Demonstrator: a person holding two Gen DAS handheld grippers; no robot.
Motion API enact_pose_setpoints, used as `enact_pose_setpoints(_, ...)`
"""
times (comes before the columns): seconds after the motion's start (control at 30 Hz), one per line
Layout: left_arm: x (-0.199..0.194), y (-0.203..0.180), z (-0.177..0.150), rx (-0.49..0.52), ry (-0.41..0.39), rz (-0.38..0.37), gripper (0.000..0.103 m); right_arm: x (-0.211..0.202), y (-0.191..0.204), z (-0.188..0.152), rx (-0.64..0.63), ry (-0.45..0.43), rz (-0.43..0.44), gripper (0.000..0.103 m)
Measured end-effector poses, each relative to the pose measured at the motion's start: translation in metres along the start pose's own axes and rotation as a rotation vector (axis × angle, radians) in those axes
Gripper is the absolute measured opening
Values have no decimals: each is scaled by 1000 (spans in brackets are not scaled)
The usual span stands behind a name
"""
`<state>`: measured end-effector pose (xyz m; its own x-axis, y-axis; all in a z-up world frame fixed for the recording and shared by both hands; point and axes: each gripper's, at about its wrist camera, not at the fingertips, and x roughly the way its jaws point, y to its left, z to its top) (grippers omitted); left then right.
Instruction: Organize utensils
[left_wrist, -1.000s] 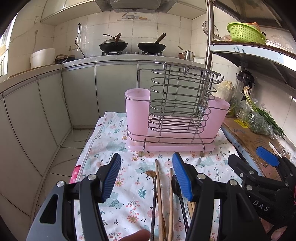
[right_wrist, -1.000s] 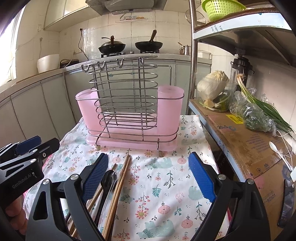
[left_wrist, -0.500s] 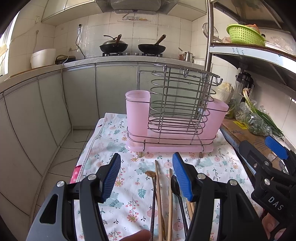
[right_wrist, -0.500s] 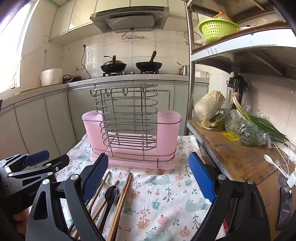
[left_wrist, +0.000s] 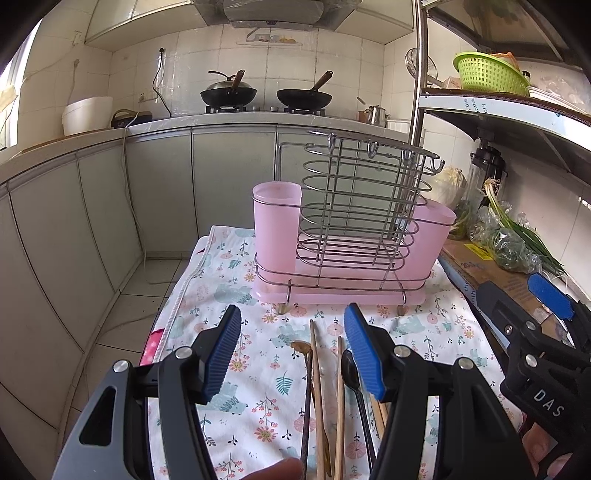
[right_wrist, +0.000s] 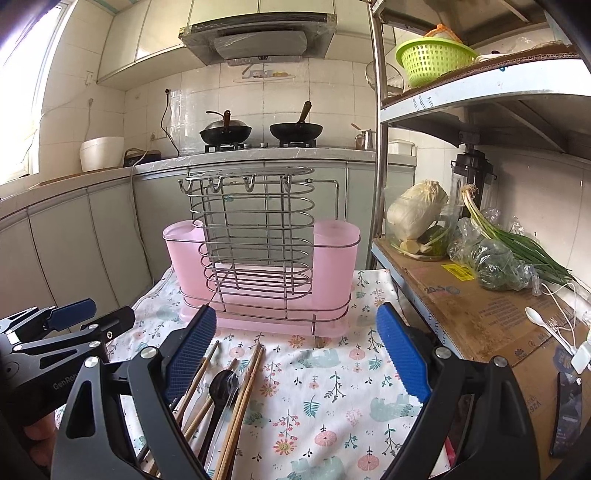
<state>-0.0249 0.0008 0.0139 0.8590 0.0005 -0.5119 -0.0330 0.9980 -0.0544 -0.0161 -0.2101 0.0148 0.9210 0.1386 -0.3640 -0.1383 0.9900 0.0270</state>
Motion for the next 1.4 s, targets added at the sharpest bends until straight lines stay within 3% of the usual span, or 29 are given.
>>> enact_pose_setpoints(0.8, 13, 13, 3, -15, 28, 11, 58, 15, -11, -4, 36, 59, -11, 89)
enact_pose_setpoints(1.13, 48, 45, 8, -103, 185, -91, 58, 39, -28, -16, 89, 193, 57, 89)
enact_pose_setpoints(1.17, 53, 47, 7, -117, 209, -104, 58, 41, -29, -17, 94, 207, 68, 85)
enact_pose_setpoints(1.23, 65, 49, 5, -142, 263, -137, 54, 47, -31, -21, 102, 237, 89, 79)
enact_pose_setpoints(1.4, 94, 49, -6, -161, 389, -177, 27, 62, -34, -30, 128, 310, 141, 58)
